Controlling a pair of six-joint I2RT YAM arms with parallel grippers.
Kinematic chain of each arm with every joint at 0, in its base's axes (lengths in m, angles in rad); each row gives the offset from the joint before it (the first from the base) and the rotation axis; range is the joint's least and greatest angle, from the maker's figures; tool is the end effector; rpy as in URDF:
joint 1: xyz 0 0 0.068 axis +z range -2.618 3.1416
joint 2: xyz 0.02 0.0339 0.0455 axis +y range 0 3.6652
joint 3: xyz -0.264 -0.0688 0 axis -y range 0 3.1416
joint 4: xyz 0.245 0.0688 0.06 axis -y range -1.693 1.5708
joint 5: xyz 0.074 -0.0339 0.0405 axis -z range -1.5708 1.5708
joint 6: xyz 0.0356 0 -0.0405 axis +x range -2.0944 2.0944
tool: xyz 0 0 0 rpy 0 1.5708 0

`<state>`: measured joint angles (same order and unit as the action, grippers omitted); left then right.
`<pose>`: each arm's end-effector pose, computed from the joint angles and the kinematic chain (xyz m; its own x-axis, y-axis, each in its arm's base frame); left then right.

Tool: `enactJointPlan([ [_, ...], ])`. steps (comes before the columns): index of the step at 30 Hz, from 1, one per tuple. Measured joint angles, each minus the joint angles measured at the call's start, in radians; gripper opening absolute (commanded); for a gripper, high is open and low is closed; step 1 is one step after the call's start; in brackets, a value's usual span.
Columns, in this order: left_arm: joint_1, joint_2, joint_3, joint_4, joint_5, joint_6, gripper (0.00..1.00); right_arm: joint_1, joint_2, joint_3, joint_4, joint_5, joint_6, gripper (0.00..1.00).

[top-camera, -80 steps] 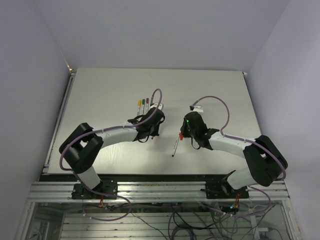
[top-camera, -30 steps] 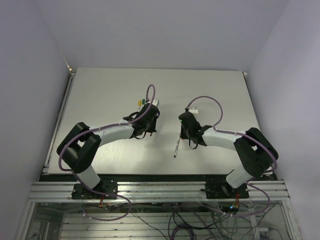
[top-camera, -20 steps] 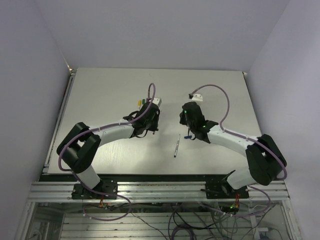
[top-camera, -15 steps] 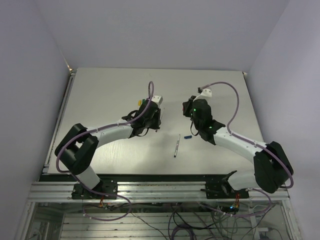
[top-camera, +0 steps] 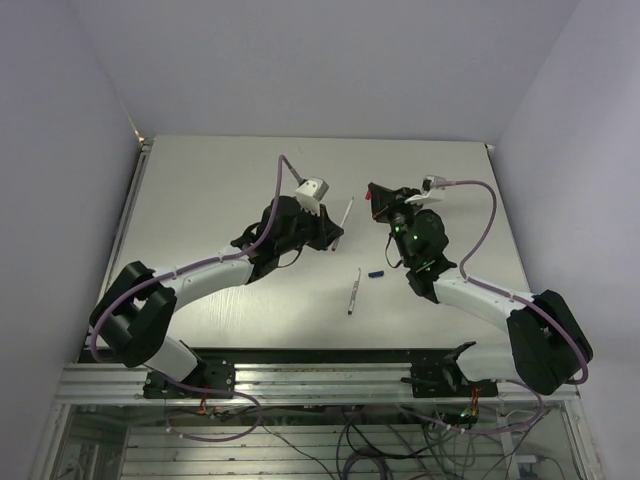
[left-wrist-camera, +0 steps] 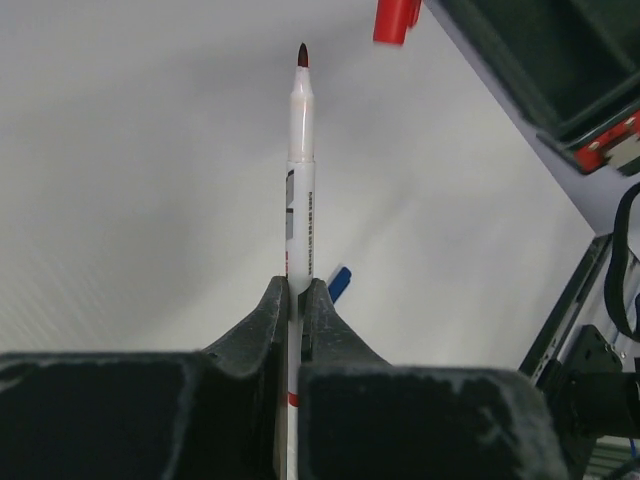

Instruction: Insert the pens into the pen caps

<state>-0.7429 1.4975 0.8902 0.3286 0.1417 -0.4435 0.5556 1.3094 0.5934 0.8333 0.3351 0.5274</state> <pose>0.2478 -0.2344 0.2562 -0.5133 -0.1054 -0.8517 0.6082 0.6555 -0.4476 0.2465 0.1393 0.2656 -0.0251 0.5438 -0.8388 -0.2407 0.8111 0.5331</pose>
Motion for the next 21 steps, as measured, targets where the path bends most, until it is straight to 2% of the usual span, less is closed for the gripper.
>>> enactJointPlan([
  [10,0.000,-0.003,-0.016,0.032,0.047,-0.008,0.07,-0.005,0.031,-0.021,0.213,-0.091,0.042,0.00],
  [21,0.000,-0.010,-0.019,0.069,0.076,-0.019,0.07,-0.005,0.091,-0.044,0.316,-0.127,0.068,0.00],
])
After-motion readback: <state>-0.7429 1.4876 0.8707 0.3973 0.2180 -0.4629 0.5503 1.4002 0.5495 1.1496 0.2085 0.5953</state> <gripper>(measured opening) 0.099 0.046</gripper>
